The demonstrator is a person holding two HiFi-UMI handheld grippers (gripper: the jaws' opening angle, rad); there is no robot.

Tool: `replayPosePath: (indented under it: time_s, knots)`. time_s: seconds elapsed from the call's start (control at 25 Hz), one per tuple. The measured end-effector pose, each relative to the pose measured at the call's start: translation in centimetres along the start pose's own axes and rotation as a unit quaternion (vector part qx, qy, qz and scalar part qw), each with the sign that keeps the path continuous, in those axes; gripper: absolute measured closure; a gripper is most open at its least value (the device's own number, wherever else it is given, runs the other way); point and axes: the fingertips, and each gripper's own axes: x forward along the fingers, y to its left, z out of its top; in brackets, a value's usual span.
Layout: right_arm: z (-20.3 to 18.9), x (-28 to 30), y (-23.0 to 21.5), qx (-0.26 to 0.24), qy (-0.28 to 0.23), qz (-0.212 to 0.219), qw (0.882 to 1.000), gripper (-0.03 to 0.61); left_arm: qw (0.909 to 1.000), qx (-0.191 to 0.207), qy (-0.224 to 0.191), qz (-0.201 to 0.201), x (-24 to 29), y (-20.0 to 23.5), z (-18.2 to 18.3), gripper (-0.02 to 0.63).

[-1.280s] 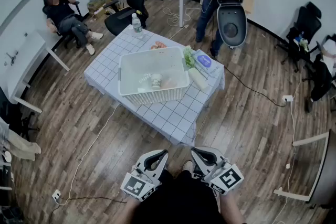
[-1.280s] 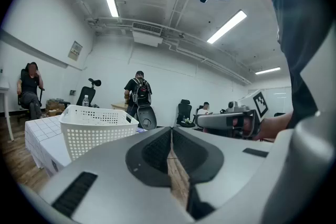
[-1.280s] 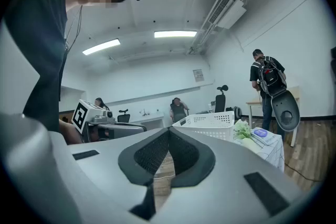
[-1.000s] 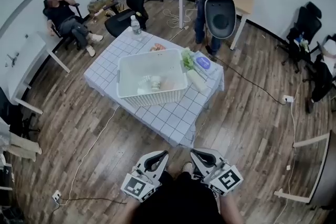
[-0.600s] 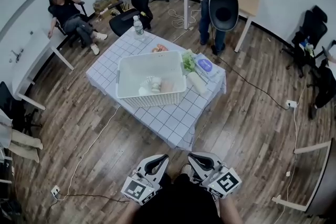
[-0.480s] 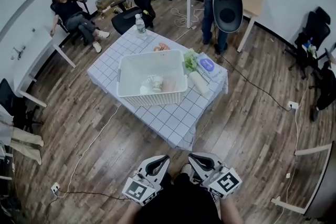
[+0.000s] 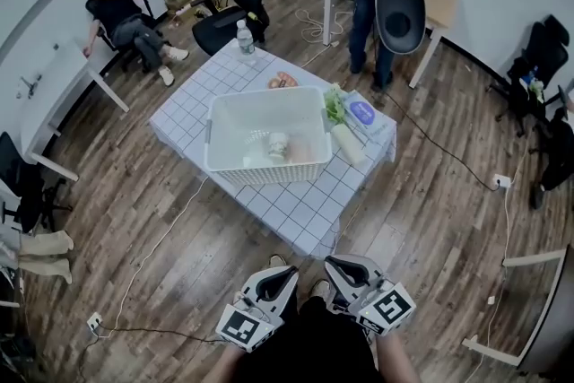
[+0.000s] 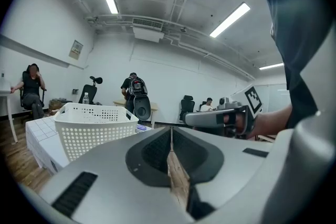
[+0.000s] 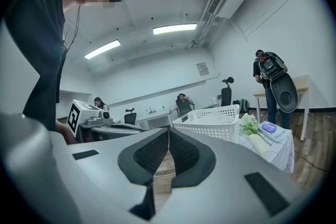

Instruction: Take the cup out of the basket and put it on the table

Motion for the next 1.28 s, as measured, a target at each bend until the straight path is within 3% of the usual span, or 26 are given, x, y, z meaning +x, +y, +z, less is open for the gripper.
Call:
replayPosePath:
  time_s: [0.68,1.0,1.28]
  knots:
    - [4.1,10.6,-2.5,-0.029,0.003,-0.046,0.999,0.554,0.9993,0.014,-0.02,-0.029,0.7,12.8,3.1,0.597]
    - [3.7,12.3,-2.9,-0.02,0.017,-0.054,0.998,0.552,0.999,0.001,-0.011,-0.042,1.1,15.1,3.0,0.597]
    - [4.5,12.5,-4.8,-0.02,0.013,-0.04,0.999,0.552,0.9999,-0.002,0.008,-0.013,2.5,15.9,3.1,0.597]
